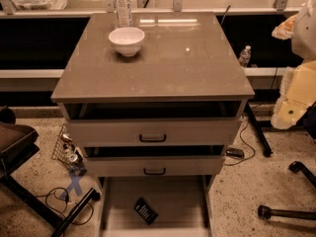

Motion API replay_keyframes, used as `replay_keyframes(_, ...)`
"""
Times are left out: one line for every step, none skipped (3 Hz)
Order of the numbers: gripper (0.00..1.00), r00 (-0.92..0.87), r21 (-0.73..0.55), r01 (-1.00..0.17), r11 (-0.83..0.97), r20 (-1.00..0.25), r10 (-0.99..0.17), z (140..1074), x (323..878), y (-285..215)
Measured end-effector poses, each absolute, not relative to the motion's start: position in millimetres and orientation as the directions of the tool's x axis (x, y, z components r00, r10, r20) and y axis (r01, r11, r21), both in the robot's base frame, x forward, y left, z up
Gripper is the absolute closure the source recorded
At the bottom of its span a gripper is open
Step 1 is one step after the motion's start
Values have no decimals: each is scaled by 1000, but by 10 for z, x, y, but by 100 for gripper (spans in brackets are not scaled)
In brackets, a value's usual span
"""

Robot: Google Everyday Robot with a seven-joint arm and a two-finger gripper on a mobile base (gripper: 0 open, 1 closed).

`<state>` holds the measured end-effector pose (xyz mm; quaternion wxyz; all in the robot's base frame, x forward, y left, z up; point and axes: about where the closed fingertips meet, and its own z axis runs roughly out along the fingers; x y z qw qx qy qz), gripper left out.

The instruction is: Pick rxbar blueberry from bottom drawer and place on counter

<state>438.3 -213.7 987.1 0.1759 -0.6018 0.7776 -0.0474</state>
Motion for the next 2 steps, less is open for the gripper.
replay_keyframes(0, -214, -286, -919, 271, -217, -953, 9871, 4383, -2137)
replay_keyframes(0, -215, -297, -912, 282, -237, -947, 9798, 4421, -2128)
